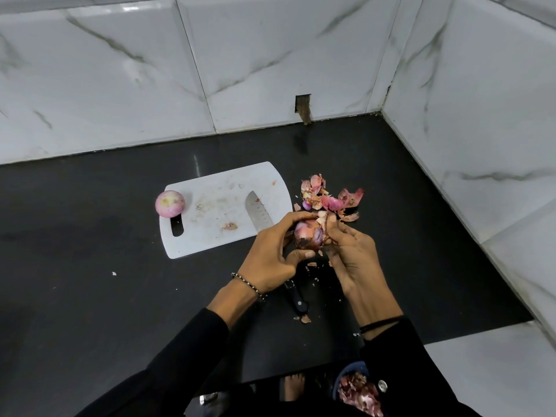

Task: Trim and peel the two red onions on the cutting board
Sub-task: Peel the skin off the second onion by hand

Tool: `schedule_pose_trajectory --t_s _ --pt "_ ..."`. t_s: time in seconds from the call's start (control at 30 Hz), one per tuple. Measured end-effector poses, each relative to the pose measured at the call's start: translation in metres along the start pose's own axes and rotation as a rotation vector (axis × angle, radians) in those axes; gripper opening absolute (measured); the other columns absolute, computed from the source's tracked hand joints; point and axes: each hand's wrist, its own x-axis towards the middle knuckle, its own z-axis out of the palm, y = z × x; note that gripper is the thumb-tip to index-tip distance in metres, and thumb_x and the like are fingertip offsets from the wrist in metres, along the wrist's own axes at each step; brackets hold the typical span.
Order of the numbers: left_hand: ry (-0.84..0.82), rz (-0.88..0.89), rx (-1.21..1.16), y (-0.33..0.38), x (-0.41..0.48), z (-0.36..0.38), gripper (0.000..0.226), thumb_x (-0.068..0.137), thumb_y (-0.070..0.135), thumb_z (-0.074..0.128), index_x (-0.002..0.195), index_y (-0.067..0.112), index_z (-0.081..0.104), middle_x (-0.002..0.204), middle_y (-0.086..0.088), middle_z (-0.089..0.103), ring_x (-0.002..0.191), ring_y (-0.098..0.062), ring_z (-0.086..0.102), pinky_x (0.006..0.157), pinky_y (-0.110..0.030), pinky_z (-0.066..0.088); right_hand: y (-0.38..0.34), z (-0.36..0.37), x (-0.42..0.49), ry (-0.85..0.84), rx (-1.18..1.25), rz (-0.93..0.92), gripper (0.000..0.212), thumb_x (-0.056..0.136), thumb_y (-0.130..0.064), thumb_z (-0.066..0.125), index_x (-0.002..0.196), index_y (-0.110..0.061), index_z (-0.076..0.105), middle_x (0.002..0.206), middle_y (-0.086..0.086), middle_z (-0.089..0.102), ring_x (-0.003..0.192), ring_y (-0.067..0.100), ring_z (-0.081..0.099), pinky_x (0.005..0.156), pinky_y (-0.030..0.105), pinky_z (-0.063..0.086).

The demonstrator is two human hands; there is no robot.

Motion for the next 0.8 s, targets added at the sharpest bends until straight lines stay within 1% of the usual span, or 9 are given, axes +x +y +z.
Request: schedule_pose_trajectory --t_s 0.1,0.2,0.23,0.33,0.43,0.53,0.6,0.7,0.8 --pt "0.032 0.022 -0.037 0.001 -0.003 0.004 0.058 0.082 -0.001 0.074 0.133 0.015 0.053 0.121 0.004 0.064 0.114 -0.004 0.062 0.094 -0.02 0.052 0.001 0.001 0.002 0.066 0.198 0.084 0.005 0.092 -0.004 0.066 0.091 0.001 0.069 0.082 0.012 0.073 0.067 0.014 0.07 0.074 0.026 0.059" --pt "0.108 0.015 -0.089 -0.001 -0.006 0.011 0.057 0.081 -0.001 0.075 0.131 0.016 0.054 0.121 0.007 0.065 0.115 -0.005 0.062 0.096 -0.025 0.053 0.002 0.001 0.006 0.121 0.363 0.151 0.004 0.091 -0.001 0.066 0.087 0.0 0.066 0.081 0.011 0.065 0.056 0.008 0.058 0.076 0.024 0.053" --pt "0.133 0.006 -0.114 -0.002 -0.007 0.013 0.056 0.081 0.001 0.076 0.131 0.016 0.055 0.121 0.008 0.065 0.116 -0.006 0.062 0.097 -0.028 0.053 0.002 0.001 0.006 0.125 0.392 0.157 0.004 0.09 -0.002 0.067 0.088 0.0 0.065 0.081 0.011 0.064 0.054 0.007 0.058 0.074 0.023 0.055" --pt "0.19 -0.061 -0.216 -0.006 -0.009 0.023 0.054 0.082 0.003 0.076 0.129 0.02 0.056 0.122 0.01 0.065 0.117 -0.008 0.062 0.098 -0.032 0.053 0.007 -0.001 0.008 0.123 0.491 0.172 0.012 0.084 -0.005 0.071 0.093 0.0 0.064 0.086 0.011 0.063 0.047 0.004 0.054 0.05 0.015 0.051" --pt "0.246 -0.121 -0.326 -0.01 -0.008 0.031 0.052 0.081 0.002 0.077 0.126 0.02 0.058 0.121 0.006 0.067 0.116 -0.01 0.063 0.097 -0.03 0.053 0.011 -0.003 0.01 0.091 0.559 0.172 0.038 0.068 -0.01 0.074 0.104 0.0 0.064 0.105 0.015 0.062 0.053 0.006 0.059 0.046 0.015 0.048" --pt "0.291 -0.178 -0.468 -0.009 -0.005 0.034 0.045 0.083 0.002 0.076 0.124 0.012 0.061 0.116 -0.002 0.071 0.11 -0.013 0.067 0.09 -0.023 0.053 0.012 -0.005 0.01 0.058 0.612 0.172 0.025 0.075 -0.008 0.071 0.098 0.001 0.064 0.091 0.012 0.064 0.052 0.006 0.059 0.045 0.015 0.048" --pt "0.329 -0.256 -0.564 -0.008 -0.002 0.036 0.037 0.083 0.005 0.075 0.118 0.013 0.065 0.109 -0.002 0.074 0.106 -0.013 0.069 0.088 -0.022 0.054 0.012 -0.005 0.009 0.045 0.635 0.179 0.016 0.08 -0.005 0.069 0.094 0.0 0.064 0.084 0.011 0.063 0.054 0.008 0.058 0.045 0.015 0.048" --pt "0.374 -0.396 -0.692 -0.011 0.005 0.035 0.025 0.084 0.016 0.076 0.109 0.015 0.07 0.108 -0.009 0.075 0.107 -0.025 0.07 0.093 -0.036 0.055 0.008 -0.005 0.007 0.01 0.63 0.188 0.017 0.077 0.0 0.067 0.094 0.002 0.064 0.08 0.011 0.061 0.06 0.011 0.056 0.046 0.017 0.048" --pt "0.384 -0.467 -0.741 -0.011 0.01 0.027 0.031 0.085 0.024 0.077 0.112 0.011 0.07 0.108 -0.013 0.074 0.105 -0.03 0.07 0.092 -0.039 0.056 0.005 -0.006 0.001 0.035 0.329 0.108 0.011 0.092 -0.006 0.066 0.097 0.004 0.068 0.081 0.011 0.068 0.066 0.009 0.058 0.053 0.015 0.05"
